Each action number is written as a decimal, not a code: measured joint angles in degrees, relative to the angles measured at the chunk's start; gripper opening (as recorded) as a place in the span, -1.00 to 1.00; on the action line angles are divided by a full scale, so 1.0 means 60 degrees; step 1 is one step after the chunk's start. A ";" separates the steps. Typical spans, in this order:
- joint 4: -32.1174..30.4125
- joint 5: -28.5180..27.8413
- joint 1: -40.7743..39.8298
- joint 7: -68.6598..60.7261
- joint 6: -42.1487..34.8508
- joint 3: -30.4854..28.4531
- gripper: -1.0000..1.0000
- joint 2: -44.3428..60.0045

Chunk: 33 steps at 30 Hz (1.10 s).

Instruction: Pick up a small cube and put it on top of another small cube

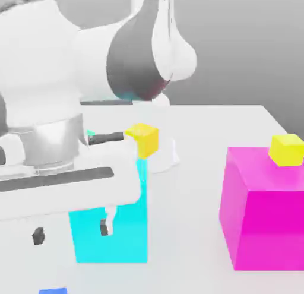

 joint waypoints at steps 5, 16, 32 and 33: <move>0.0151 -0.0341 -0.0226 -0.0336 0.0504 -0.0197 0.00 0.1437; 0.0548 0.0050 -0.0741 -0.0857 0.1681 0.0265 -1.00 0.3314; -0.1114 0.0299 -0.0030 0.0790 -0.1260 -0.0006 -1.00 -0.0809; -0.1257 0.0284 0.0011 0.0982 -0.1445 0.0008 -1.00 -0.1127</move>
